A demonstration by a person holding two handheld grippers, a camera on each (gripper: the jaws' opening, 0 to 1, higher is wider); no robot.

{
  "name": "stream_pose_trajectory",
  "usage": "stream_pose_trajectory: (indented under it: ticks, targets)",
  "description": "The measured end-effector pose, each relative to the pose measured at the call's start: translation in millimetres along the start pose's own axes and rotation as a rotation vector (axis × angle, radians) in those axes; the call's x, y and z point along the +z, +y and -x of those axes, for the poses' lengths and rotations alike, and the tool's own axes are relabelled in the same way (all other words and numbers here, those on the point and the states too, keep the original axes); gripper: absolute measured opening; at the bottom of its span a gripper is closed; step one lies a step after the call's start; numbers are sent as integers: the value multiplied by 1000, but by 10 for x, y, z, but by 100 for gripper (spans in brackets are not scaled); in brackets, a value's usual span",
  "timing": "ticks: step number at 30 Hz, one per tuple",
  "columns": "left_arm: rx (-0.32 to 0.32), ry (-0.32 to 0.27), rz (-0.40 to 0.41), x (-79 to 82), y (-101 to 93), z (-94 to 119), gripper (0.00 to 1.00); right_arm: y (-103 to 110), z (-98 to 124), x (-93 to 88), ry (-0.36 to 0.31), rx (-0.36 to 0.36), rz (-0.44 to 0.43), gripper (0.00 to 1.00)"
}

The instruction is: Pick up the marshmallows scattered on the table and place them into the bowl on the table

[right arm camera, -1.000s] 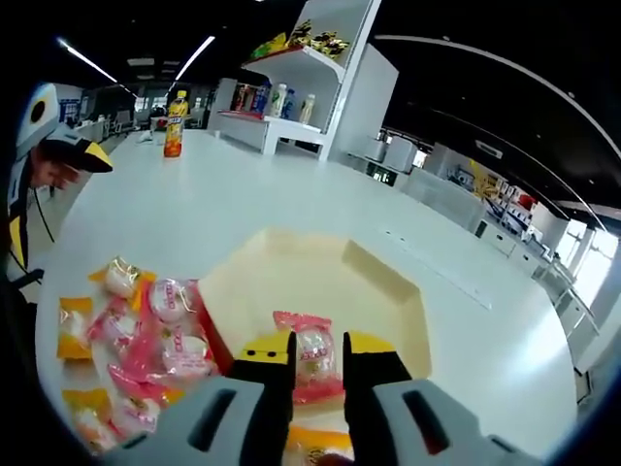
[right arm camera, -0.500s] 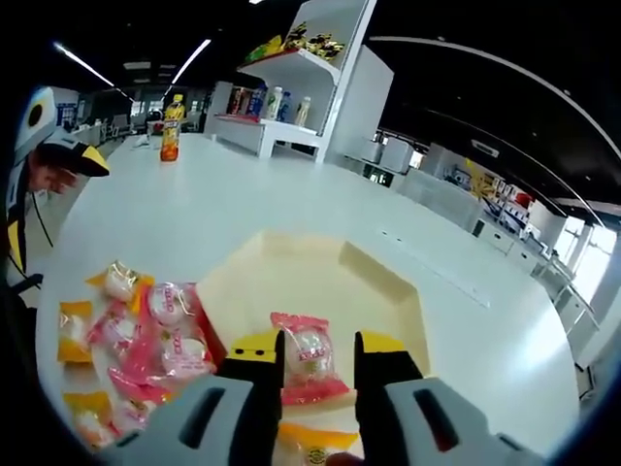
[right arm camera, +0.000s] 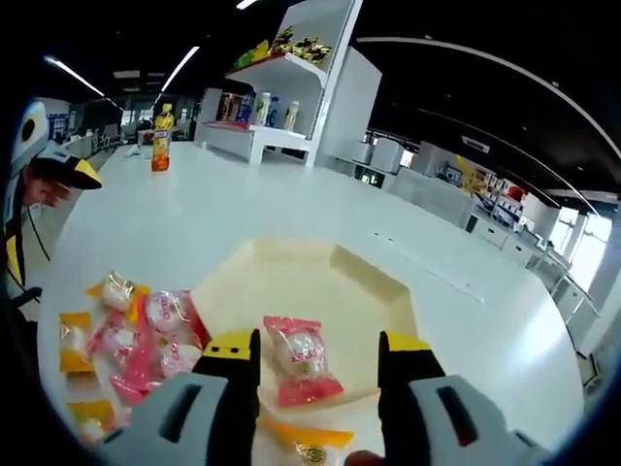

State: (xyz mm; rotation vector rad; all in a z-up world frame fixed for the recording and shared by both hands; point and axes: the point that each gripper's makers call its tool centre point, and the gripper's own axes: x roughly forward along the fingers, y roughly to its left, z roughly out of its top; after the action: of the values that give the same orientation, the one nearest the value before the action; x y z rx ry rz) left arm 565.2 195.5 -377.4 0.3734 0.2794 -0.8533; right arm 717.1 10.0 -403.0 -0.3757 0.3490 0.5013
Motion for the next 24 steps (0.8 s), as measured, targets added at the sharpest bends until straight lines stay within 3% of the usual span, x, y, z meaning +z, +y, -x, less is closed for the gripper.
stream_pose_trajectory:
  ticks: [17, 20, 24]
  targets:
    - [-4, -11, -7, 45, -13, 14, 91, -88, 28, 33, -13, -18, -47, 59]
    - [-2, -9, -5, 41, -7, 17, 91, -89, 29, 29, -11, -19, -48, 64]
    - [-1, -10, -6, 39, -6, 18, 91, -116, 28, 11, -2, -36, -58, 78]
